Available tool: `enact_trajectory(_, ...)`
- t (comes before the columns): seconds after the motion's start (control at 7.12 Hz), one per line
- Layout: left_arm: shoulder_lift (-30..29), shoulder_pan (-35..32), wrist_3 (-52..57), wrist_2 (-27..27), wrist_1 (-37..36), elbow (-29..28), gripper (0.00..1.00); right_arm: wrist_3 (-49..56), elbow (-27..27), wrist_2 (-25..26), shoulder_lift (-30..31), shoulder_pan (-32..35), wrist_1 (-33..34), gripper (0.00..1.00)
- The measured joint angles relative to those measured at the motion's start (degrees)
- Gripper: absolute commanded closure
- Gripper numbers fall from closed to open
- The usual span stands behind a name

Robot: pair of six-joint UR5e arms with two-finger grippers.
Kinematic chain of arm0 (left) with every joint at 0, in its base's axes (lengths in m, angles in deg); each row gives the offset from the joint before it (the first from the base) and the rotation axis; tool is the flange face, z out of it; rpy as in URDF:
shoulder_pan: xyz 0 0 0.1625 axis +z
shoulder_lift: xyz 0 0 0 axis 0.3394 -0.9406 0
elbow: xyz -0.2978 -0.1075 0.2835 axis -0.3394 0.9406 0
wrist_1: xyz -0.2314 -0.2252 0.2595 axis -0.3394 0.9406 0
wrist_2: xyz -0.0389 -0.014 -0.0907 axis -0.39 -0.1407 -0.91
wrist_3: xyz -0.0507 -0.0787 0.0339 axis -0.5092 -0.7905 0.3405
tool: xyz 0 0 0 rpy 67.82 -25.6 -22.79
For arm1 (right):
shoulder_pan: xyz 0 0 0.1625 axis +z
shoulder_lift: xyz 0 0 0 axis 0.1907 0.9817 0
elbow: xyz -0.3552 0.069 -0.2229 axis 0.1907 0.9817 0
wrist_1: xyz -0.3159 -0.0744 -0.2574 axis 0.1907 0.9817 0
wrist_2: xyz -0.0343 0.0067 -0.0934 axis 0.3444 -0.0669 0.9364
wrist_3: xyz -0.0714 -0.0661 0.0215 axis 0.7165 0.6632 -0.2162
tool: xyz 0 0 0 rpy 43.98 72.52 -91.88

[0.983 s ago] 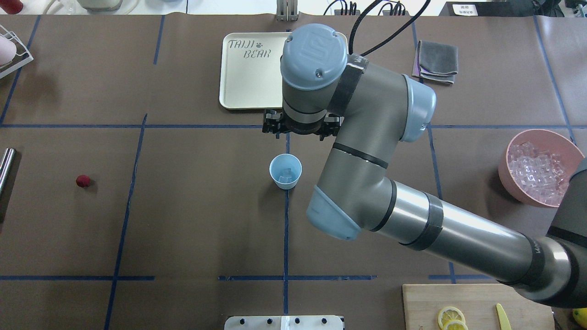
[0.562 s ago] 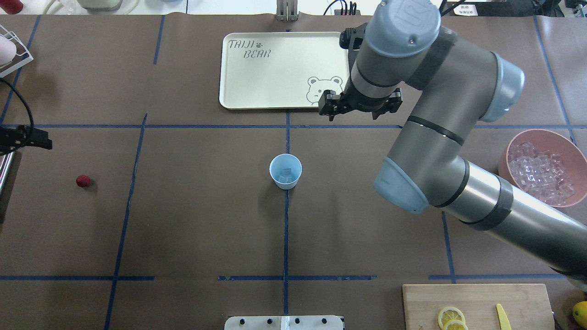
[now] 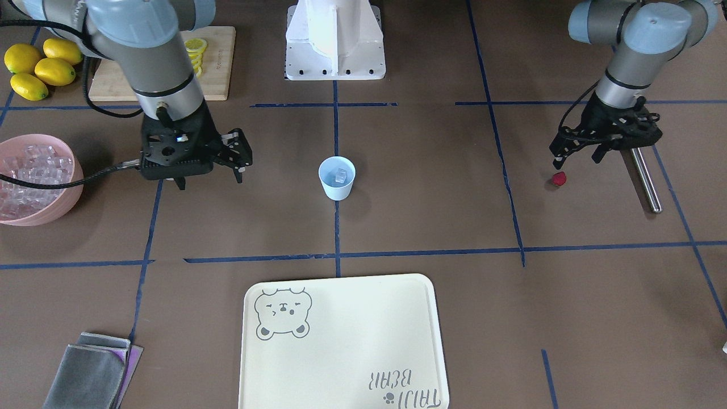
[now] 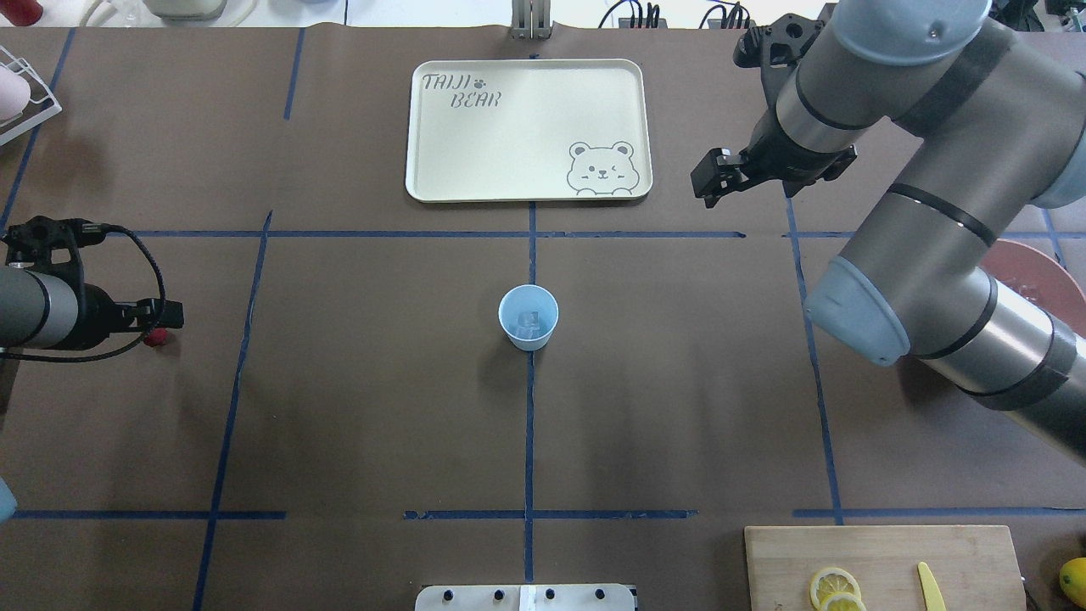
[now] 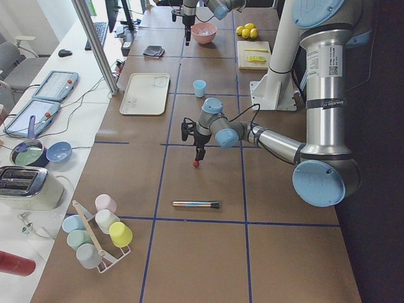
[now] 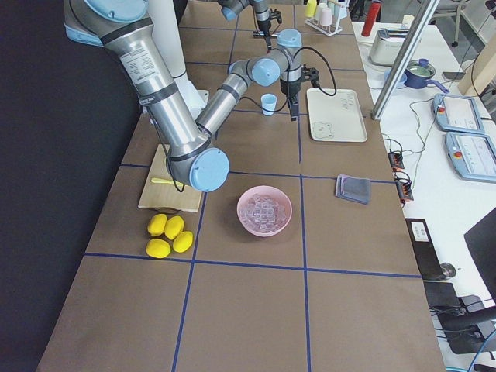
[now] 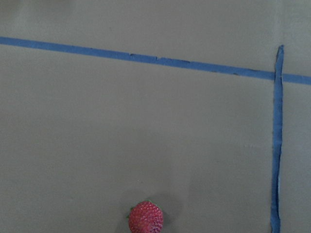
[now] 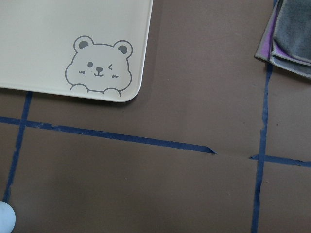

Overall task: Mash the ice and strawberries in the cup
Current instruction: 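Withdraw the right gripper away from the cup while the left gripper reaches the strawberry, then close the left gripper on the red strawberry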

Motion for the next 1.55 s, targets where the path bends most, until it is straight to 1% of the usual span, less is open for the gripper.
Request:
enact_trajectory(0.28, -0.74, 1.19, -0.77, 1.03, 4.46, -4.69, 0.01, 0.84, -1.26, -0.89, 1.47, 0.98, -0.05, 0.01)
enact_trajectory(0.56, -1.67, 1.33, -0.83, 1.15, 6.63, -7.17, 0.02, 0.93, -1.87, -1.06, 1.62, 1.22, 0.00, 0.01)
enact_trajectory(0.7, -1.61, 1.34, -0.72, 1.15, 6.85, -7.42, 0.06, 0.94, -2.13, -1.35, 1.64, 1.41, 0.01, 0.01)
enact_trajectory(0.84, -1.45, 1.29, -0.60, 1.16, 6.92, -7.48, 0.12, 0.92, -2.23, -1.73, 1.64, 1.62, 0.01, 0.01)
enact_trajectory(0.98, -1.30, 1.24, -0.55, 1.16, 6.92, -7.47, 0.20, 0.89, -2.27, -1.89, 1.64, 1.70, 0.01, 0.01)
enact_trajectory(1.26, -1.09, 1.14, -0.53, 1.16, 6.87, -7.35, 0.41, 0.86, -2.29, -1.97, 1.63, 1.75, 0.01, 0.01)
enact_trajectory(1.4, -0.99, 1.06, -0.51, 1.16, 6.84, -7.22, 0.55, 0.83, -2.29, -1.97, 1.59, 1.75, 0.03, 0.01)
enact_trajectory(1.55, -0.91, 0.95, -0.47, 1.16, 6.76, -7.05, 0.72, 0.75, -2.29, -1.98, 1.57, 1.75, 0.07, 0.01)
